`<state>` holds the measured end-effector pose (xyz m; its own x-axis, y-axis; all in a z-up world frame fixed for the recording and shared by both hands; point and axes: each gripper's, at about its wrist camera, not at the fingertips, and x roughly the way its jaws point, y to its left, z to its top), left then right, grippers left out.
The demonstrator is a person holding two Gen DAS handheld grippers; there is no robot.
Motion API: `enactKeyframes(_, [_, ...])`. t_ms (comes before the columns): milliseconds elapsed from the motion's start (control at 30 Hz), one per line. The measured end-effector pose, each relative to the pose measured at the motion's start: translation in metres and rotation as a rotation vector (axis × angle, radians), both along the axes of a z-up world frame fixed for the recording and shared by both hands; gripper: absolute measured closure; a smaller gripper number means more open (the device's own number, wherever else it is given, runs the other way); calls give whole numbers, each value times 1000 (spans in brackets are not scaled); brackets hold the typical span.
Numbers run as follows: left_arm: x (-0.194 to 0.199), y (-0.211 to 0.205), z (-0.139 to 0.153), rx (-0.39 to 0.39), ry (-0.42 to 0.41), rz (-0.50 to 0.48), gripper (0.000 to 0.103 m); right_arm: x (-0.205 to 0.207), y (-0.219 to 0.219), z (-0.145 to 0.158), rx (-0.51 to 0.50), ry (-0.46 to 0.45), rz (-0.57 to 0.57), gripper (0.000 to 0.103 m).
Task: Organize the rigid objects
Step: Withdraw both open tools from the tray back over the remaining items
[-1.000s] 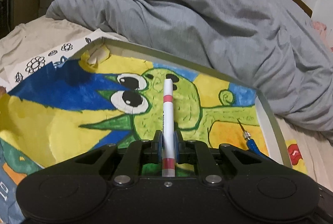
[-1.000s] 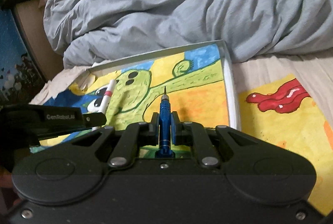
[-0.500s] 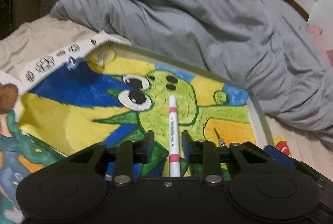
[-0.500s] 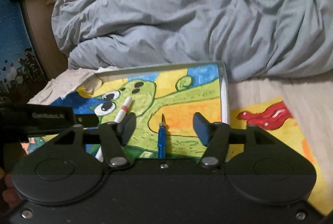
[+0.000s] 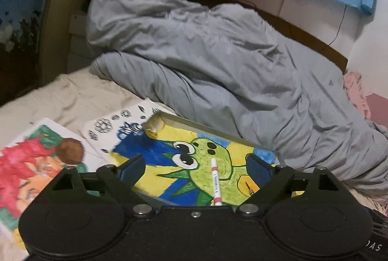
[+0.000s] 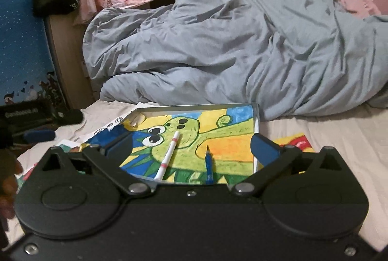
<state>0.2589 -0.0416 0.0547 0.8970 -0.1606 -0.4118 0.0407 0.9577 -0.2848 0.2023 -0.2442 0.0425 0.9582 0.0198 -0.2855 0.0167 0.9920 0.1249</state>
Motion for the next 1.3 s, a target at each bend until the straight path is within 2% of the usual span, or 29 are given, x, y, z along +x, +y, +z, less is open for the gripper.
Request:
enactKeyframes(200, [-52, 26, 9, -27, -43, 30, 6, -57, 12, -1, 2, -103, -40, 0])
enactKeyframes(367, [-89, 34, 11, 26, -74, 29, 1, -111, 22, -7, 3, -147, -77, 0])
enactKeyframes(533, [-122, 36, 5, 67, -89, 3, 1, -149, 34, -18, -25, -111, -112, 0])
enactKeyframes(767, [-167, 36, -12, 103, -88, -37, 1, -186, 42, -27, -6, -72, -176, 0])
enactKeyframes(900, [-192, 36, -19, 125, -84, -40, 1, -207, 52, -31, -33, -47, -194, 0])
enactKeyframes(1067, [-218, 35, -27, 187, -69, -89, 1, -216, 68, -36, -93, 6, -204, 0])
enactKeyframes(1300, [-229, 35, -45, 201, -16, -126, 1, -201, 74, -38, -123, 66, -195, 0])
